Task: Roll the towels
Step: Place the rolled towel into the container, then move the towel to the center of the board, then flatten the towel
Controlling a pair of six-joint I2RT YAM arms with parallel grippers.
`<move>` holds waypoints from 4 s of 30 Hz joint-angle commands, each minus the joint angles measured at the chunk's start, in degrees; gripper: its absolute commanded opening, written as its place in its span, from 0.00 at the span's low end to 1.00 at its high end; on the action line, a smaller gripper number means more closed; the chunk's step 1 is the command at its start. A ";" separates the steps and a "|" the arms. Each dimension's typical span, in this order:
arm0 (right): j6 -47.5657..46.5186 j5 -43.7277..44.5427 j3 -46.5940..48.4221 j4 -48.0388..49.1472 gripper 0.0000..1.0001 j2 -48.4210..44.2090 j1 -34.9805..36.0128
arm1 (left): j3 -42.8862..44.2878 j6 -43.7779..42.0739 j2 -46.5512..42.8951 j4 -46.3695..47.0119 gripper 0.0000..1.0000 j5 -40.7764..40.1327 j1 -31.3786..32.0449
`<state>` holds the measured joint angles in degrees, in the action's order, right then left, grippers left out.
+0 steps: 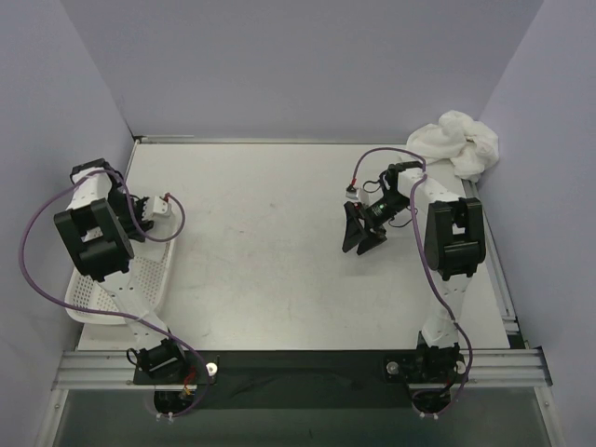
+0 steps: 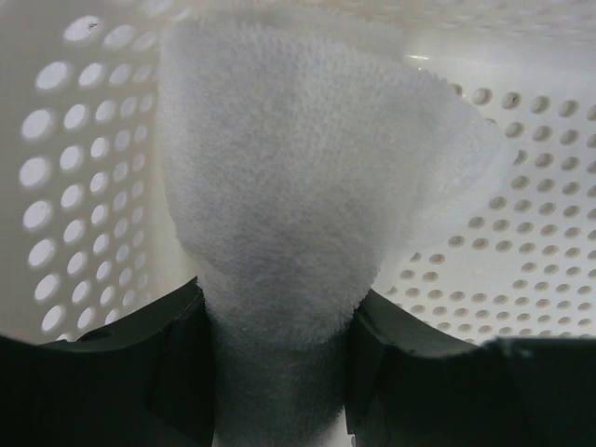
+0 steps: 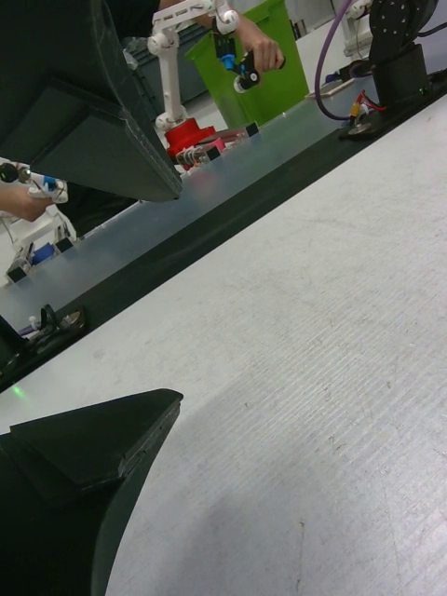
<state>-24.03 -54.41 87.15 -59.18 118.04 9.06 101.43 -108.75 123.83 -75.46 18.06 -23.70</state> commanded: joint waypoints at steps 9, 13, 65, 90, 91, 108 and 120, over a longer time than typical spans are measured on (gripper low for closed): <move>-0.75 -0.17 0.12 -3.31 0.87 -3.51 0.17 | 5.62 4.95 -3.77 -4.69 0.97 2.94 -0.47; -0.67 1.06 0.47 -3.23 0.89 -7.02 -0.71 | 10.71 6.18 -6.14 -9.33 0.97 4.87 -1.08; -37.07 85.00 43.89 68.09 0.36 31.56 -22.42 | -24.79 98.64 -44.02 33.89 0.97 24.22 22.21; -4.63 31.93 -2.81 6.45 0.25 -26.88 30.92 | -22.50 102.25 -42.62 31.60 0.97 15.59 20.45; -3.32 30.69 -5.65 6.36 0.44 -28.11 31.71 | -23.37 101.90 -42.36 31.78 0.97 15.86 20.36; 17.78 23.04 12.15 11.01 0.70 -12.23 15.19 | -31.11 103.65 -37.61 32.74 0.65 13.55 24.06; 24.48 33.64 20.68 19.89 0.75 -1.50 37.05 | -29.54 114.54 -48.60 44.35 0.86 32.72 6.67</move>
<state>-1.43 -25.45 104.51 -40.29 115.07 42.65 68.36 2.44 77.30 -35.77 45.28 -14.79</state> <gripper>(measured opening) 0.749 0.854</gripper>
